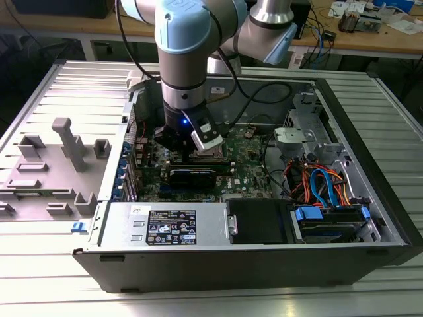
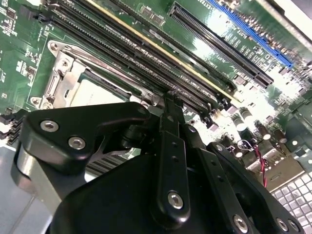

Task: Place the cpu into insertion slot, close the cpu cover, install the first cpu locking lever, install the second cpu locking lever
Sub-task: 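Install the second cpu locking lever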

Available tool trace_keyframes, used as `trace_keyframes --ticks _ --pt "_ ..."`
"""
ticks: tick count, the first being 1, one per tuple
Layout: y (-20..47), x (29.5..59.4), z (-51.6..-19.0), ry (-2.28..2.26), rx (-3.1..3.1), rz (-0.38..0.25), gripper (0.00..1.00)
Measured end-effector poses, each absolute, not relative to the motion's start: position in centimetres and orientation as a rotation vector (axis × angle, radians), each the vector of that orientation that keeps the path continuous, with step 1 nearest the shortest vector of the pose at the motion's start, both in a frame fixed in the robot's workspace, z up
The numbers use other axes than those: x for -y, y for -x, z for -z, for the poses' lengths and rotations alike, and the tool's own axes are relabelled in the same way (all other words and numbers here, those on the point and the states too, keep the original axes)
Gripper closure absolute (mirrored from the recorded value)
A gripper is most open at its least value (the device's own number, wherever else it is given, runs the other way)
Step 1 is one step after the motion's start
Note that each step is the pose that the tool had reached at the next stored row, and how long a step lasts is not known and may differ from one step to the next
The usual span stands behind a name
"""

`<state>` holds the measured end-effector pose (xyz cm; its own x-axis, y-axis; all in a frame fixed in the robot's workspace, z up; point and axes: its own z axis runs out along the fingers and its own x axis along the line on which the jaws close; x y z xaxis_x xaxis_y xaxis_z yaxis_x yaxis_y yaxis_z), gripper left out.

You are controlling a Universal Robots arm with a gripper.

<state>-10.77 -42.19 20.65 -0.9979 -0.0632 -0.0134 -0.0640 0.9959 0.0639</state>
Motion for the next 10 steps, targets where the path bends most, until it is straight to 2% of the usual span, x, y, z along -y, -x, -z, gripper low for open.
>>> trace_keyframes --ticks 10 --pt "10.76 42.00 -20.81 0.104 -3.126 -0.112 0.89"
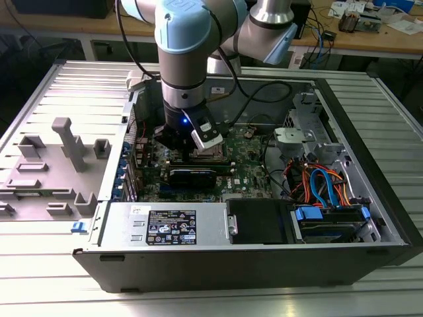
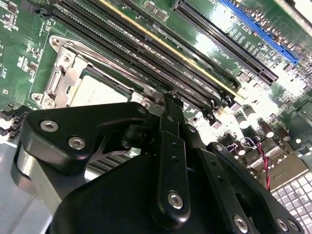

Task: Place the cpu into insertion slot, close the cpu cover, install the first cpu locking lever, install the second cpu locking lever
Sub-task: 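Install the second cpu locking lever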

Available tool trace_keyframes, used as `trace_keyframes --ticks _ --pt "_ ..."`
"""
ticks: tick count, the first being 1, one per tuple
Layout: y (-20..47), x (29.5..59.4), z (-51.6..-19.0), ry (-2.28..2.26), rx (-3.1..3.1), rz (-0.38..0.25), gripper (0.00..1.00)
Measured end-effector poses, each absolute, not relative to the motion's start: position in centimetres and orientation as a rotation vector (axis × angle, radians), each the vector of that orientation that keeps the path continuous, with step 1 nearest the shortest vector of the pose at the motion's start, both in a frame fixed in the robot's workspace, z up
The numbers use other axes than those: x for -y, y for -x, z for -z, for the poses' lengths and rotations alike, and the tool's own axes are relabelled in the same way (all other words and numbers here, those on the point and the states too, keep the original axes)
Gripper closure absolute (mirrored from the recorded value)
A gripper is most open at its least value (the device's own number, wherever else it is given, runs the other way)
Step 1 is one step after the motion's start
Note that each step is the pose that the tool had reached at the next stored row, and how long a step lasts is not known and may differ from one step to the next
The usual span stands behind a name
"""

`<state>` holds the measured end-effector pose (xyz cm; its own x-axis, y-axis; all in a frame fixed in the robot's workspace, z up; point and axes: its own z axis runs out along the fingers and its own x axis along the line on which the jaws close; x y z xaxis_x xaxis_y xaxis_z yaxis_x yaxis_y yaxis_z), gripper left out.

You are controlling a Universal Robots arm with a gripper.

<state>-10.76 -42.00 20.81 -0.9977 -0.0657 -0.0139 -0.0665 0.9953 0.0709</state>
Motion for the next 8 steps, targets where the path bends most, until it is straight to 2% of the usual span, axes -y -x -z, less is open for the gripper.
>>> trace_keyframes --ticks 8 --pt "10.76 41.96 -21.76 0.103 -3.126 -0.112 0.89"
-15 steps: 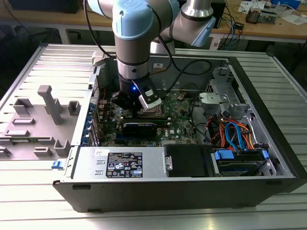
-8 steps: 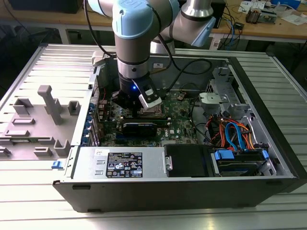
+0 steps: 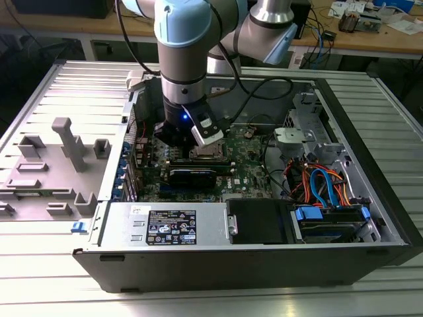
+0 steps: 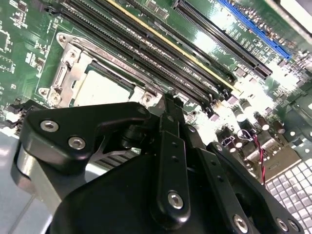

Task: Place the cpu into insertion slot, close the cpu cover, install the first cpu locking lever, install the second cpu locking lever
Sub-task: 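Install the second cpu locking lever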

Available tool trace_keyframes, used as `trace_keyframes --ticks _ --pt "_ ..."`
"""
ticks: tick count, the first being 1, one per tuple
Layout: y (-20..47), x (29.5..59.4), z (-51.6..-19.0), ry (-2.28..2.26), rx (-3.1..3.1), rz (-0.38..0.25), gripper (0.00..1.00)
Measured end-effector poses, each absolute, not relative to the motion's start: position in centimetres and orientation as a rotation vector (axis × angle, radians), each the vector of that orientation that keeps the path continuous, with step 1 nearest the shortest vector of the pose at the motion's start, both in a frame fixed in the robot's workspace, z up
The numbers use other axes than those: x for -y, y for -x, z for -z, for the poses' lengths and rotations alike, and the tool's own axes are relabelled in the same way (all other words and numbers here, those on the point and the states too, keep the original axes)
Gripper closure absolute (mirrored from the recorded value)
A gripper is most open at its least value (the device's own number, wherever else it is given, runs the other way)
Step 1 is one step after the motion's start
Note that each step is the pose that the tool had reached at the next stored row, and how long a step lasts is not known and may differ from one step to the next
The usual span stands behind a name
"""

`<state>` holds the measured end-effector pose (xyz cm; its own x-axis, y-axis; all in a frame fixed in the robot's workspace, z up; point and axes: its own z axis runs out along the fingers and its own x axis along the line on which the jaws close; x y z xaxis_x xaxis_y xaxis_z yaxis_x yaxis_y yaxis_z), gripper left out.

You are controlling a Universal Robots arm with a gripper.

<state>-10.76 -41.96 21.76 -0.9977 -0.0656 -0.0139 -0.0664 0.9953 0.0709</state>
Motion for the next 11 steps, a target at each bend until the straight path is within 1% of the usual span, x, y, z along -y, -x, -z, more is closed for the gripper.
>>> trace_keyframes --ticks 4,11 --pt "10.77 41.95 -21.78 0.103 -3.126 -0.113 0.89" --pt "10.77 41.95 -21.31 0.104 -3.124 -0.136 0.89"
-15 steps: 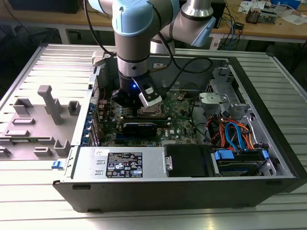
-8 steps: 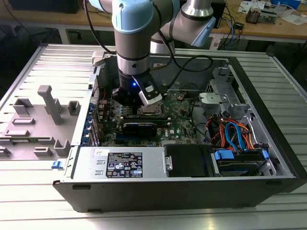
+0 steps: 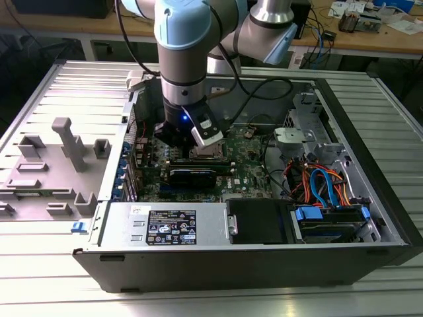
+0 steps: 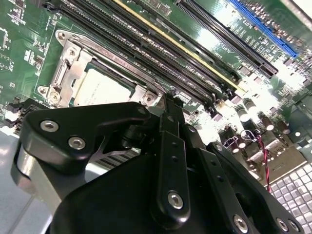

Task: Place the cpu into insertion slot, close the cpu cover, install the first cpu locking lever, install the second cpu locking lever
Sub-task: 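Install the second cpu locking lever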

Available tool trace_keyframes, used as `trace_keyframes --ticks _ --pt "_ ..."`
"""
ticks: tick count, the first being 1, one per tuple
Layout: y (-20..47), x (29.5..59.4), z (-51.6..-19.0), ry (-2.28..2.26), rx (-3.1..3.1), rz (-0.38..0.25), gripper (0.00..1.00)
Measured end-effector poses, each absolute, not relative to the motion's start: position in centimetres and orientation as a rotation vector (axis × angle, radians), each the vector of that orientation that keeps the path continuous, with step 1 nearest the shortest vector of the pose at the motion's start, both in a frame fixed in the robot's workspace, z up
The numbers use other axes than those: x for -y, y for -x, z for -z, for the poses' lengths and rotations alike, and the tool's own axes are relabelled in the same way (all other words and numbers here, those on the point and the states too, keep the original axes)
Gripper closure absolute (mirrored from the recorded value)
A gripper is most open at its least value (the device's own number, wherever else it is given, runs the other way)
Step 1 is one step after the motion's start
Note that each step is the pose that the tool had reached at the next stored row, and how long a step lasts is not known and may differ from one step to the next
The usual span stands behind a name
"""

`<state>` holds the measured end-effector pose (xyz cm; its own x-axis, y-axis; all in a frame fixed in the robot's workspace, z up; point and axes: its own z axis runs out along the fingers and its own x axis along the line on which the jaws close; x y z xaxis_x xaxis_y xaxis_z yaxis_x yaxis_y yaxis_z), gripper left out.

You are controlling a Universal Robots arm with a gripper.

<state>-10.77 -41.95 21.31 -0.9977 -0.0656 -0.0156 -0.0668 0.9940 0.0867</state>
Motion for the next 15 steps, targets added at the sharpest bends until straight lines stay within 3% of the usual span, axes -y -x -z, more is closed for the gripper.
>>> trace_keyframes --ticks 15 --pt "10.77 41.95 -20.40 0.106 -3.120 -0.187 0.89"
